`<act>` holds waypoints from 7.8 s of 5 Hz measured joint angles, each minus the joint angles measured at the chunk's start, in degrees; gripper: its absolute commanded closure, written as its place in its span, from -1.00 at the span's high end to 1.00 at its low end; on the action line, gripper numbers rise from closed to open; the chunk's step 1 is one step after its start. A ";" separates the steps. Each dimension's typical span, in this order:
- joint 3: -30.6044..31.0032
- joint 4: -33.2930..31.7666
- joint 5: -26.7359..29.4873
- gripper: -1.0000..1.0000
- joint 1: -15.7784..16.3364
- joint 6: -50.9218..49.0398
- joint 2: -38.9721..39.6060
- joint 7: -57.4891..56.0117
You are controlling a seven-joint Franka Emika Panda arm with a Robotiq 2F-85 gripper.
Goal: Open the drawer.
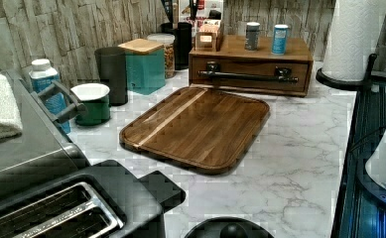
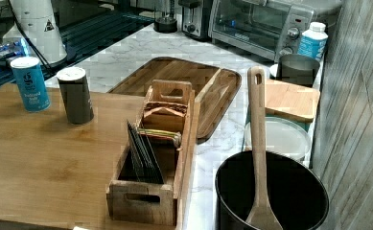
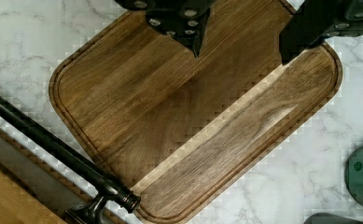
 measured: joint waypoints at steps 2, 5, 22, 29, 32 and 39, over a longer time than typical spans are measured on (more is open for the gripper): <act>-0.10 -0.95 0.00 1.00 -0.13 0.69 0.33 -0.01; -2.09 -6.71 -0.98 1.00 0.50 5.61 -1.46 -25.02; -12.07 -41.85 -5.65 1.00 -8.07 57.34 -0.61 -70.20; -10.39 -41.74 12.04 1.00 -5.73 54.99 0.92 -86.82; -7.52 -49.46 11.50 1.00 0.19 52.13 -6.86 -84.64; 0.63 -55.39 13.10 1.00 4.47 56.72 -11.54 -59.51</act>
